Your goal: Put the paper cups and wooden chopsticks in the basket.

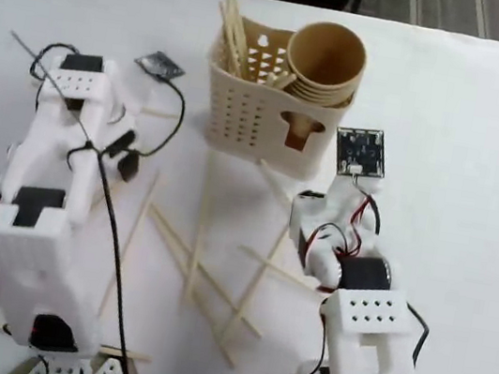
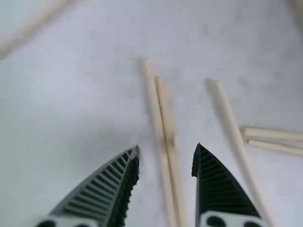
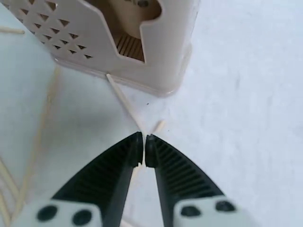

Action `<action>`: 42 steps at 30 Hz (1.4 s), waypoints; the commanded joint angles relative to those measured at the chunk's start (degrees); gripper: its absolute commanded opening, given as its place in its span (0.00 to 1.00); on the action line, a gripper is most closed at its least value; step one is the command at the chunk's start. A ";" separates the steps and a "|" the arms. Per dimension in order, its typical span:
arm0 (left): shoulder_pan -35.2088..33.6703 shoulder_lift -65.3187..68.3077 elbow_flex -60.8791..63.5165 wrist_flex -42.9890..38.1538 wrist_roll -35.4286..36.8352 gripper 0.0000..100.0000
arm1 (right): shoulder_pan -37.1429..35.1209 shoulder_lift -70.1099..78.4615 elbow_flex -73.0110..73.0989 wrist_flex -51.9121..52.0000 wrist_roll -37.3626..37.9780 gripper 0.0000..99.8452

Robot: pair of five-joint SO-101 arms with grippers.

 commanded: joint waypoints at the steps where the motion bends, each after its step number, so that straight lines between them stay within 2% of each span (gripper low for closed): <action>1: -0.48 1.89 -0.35 -2.29 -0.53 0.20 | 0.57 -0.92 -0.26 -0.92 0.53 0.03; 5: -0.22 4.44 -0.44 -2.81 -0.53 0.17 | 0.57 -0.92 -0.26 -0.92 0.53 0.03; 10: 0.84 5.14 0.18 -2.64 -0.53 0.02 | 0.57 -0.92 -0.26 -0.92 0.53 0.03; 18: 1.19 1.71 -3.52 3.69 -0.44 0.02 | 0.57 -0.92 -0.26 -0.92 0.53 0.03; 31: 1.36 -22.64 -16.26 17.32 2.90 0.02 | 0.48 -0.92 -0.26 -0.92 0.53 0.03; 35: 4.18 -29.23 -21.71 18.99 3.69 0.02 | 0.57 -0.92 -0.26 -0.92 0.53 0.03; 42: 13.14 -35.56 -32.79 18.64 13.01 0.02 | 0.57 -0.92 -0.26 -0.92 0.53 0.03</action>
